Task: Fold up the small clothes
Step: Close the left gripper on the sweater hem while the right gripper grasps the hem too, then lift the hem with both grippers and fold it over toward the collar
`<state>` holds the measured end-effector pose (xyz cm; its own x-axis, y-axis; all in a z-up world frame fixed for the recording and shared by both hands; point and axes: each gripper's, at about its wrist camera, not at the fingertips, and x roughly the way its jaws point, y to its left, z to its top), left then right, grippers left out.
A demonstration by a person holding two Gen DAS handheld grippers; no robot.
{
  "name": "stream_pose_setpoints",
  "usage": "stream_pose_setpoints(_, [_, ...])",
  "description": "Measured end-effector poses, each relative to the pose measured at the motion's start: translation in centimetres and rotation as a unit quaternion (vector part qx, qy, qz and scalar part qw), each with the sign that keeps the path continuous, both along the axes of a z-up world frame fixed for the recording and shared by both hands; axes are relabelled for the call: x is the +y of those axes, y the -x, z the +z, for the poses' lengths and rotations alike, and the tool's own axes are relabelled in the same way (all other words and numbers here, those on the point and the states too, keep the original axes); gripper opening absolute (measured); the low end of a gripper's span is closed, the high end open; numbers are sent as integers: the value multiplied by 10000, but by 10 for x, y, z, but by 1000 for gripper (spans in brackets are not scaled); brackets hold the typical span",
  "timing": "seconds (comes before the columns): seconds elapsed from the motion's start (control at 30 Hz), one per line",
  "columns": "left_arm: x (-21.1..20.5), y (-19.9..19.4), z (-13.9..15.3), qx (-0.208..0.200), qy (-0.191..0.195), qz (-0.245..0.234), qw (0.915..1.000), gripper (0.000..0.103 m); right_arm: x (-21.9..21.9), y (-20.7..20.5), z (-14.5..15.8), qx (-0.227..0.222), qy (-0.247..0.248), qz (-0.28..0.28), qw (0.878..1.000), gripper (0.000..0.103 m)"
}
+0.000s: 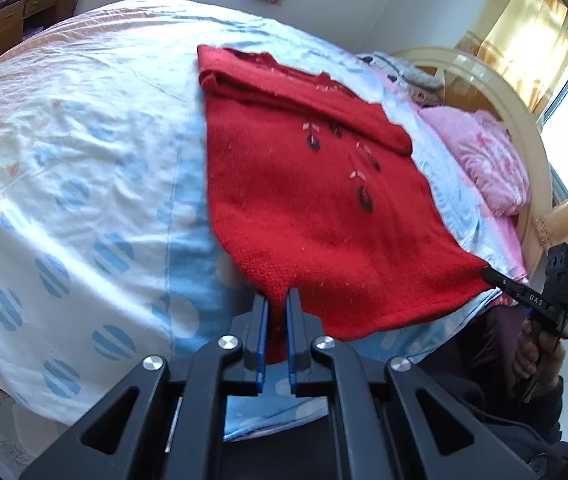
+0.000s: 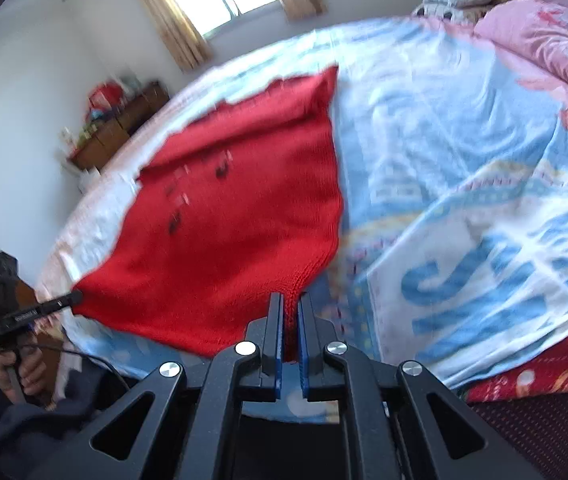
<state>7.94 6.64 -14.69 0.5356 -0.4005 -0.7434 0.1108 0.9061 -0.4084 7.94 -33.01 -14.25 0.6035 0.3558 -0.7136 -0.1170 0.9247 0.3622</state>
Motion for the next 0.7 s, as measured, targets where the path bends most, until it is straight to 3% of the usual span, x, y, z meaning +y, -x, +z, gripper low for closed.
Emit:
stream_pose_setpoints(0.1, [2, -1, 0, 6, 43, 34, 10000, 8, -5, 2, 2, -38, -128, -54, 9999, 5])
stream_pose_setpoints(0.33, [9, 1, 19, -267, 86, 65, 9996, 8, -8, 13, 30, -699, -369, -77, 9968, 5])
stream_pose_setpoints(0.7, [9, -16, 41, -594, -12, 66, 9982, 8, -14, -5, 48, -808, -752, -249, 9936, 5])
